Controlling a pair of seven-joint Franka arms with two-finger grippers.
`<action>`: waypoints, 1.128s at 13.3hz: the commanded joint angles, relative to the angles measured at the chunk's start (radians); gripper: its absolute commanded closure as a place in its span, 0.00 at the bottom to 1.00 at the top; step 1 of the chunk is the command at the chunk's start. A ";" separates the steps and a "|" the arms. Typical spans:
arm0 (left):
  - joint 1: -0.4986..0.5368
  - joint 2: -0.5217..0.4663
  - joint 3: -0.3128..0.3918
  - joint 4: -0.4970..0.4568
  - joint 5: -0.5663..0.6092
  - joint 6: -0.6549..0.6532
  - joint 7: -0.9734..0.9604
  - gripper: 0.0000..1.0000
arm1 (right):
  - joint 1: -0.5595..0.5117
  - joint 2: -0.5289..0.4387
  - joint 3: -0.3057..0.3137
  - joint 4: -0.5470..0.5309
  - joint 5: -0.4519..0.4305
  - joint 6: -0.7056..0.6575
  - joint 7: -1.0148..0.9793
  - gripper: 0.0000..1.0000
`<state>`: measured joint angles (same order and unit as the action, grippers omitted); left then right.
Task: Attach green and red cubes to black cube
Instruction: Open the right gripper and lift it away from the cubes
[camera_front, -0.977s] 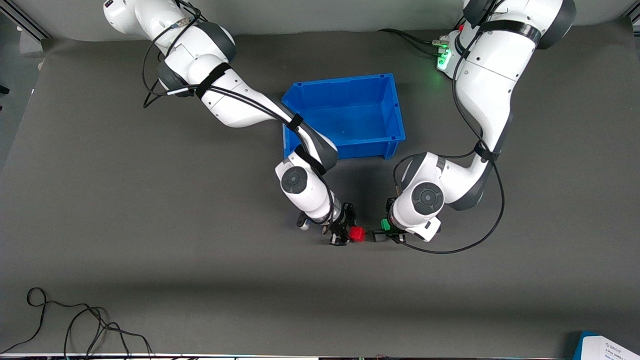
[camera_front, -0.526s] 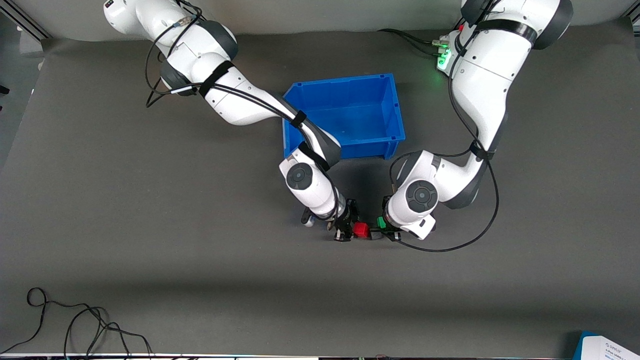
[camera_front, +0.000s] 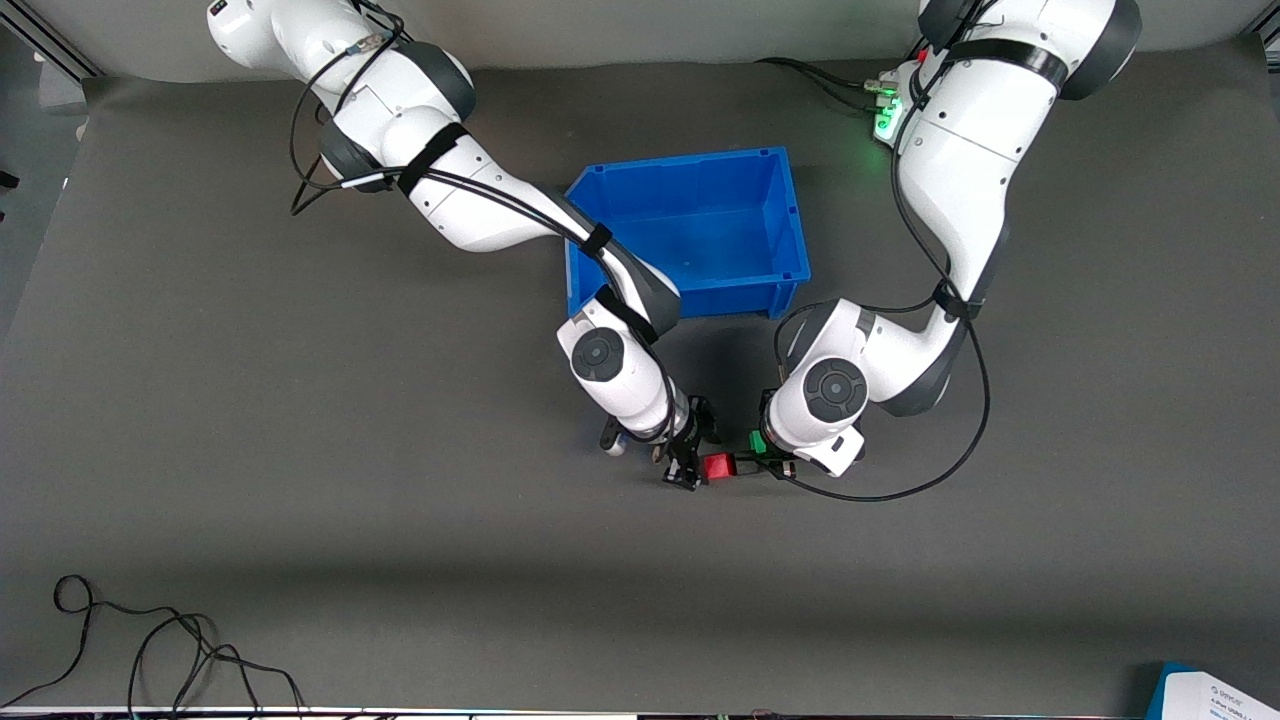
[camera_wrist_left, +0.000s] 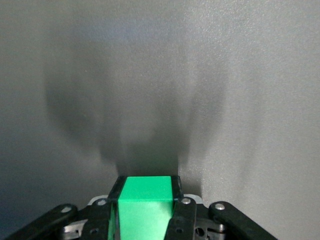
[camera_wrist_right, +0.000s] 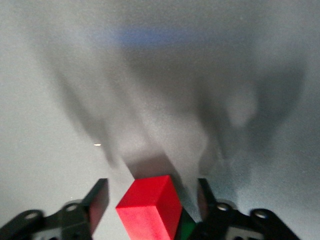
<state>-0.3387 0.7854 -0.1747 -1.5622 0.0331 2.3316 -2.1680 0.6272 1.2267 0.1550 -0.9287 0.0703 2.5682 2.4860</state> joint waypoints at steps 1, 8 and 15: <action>-0.014 0.011 0.008 0.016 0.010 -0.011 -0.015 1.00 | -0.009 -0.033 -0.002 -0.005 -0.007 -0.067 -0.067 0.00; -0.006 0.008 0.008 0.040 0.011 -0.008 -0.001 0.69 | -0.109 -0.312 -0.002 -0.212 0.003 -0.218 -0.300 0.00; 0.000 -0.008 0.047 0.134 0.021 -0.129 -0.003 0.00 | -0.230 -0.600 -0.002 -0.383 0.003 -0.543 -0.635 0.00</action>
<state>-0.3346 0.7894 -0.1550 -1.4721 0.0391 2.2667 -2.1679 0.4320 0.7543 0.1504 -1.2059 0.0703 2.1137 1.9547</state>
